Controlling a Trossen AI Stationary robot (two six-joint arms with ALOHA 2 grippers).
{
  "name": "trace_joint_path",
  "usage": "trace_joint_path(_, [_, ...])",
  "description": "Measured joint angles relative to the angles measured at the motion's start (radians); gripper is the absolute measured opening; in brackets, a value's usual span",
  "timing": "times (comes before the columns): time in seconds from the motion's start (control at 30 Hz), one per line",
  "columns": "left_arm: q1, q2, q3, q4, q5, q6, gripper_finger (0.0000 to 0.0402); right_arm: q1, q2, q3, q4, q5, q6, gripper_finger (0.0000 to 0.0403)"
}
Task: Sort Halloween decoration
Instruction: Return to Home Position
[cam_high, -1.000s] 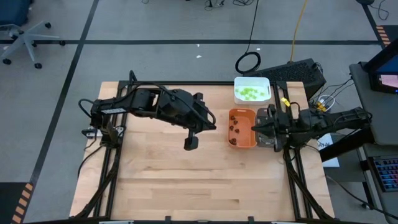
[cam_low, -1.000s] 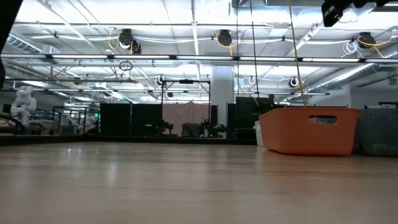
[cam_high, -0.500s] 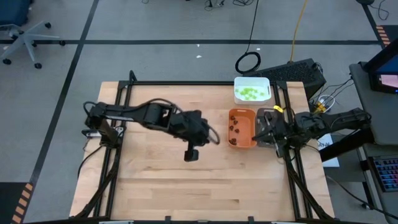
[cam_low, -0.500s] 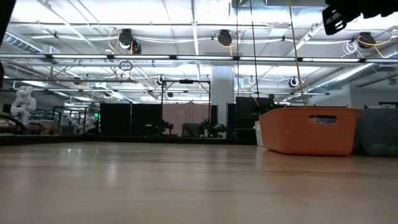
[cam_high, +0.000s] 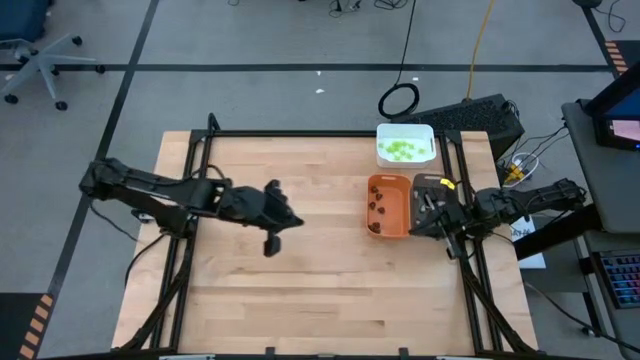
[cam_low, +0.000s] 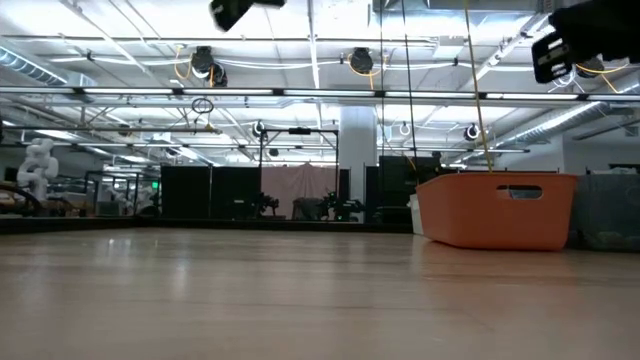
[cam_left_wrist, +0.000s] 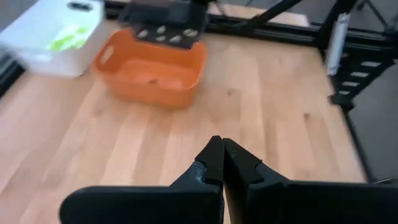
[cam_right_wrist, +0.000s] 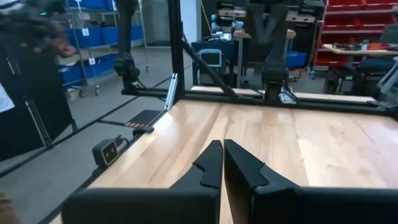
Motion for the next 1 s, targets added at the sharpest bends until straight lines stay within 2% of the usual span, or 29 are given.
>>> trace_joint_path(0.2, [0.020,-0.206,-0.258,0.072,-0.049,-0.017,0.0000,0.003,-0.123,-0.102,0.000,0.004,-0.002,0.0000])
trace_joint_path(0.37, [0.043,-0.313,-0.358,0.044,-0.077,0.017,0.0000,0.003,-0.209,-0.161,0.000,0.008,0.005,0.0000])
trace_joint_path(0.5, [0.049,-0.315,-0.365,-0.068,-0.096,0.060,0.0000,0.003,-0.225,-0.184,-0.001,0.009,-0.007,0.0000])
trace_joint_path(0.63, [0.056,-0.294,-0.364,-0.069,-0.103,0.084,0.0000,0.003,-0.224,-0.213,0.000,0.009,-0.013,0.0000])
trace_joint_path(0.73, [0.060,-0.306,-0.364,-0.066,-0.099,0.126,0.0000,0.003,-0.225,-0.251,0.091,0.011,-0.014,0.0000])
trace_joint_path(0.83, [0.074,-0.355,-0.364,-0.068,-0.049,0.157,0.0000,0.003,-0.224,-0.287,0.170,0.010,-0.025,0.0000])
trace_joint_path(1.0, [0.097,-0.480,-0.364,-0.084,-0.013,0.203,0.0000,0.002,-0.220,-0.288,0.171,0.032,-0.056,0.0000])
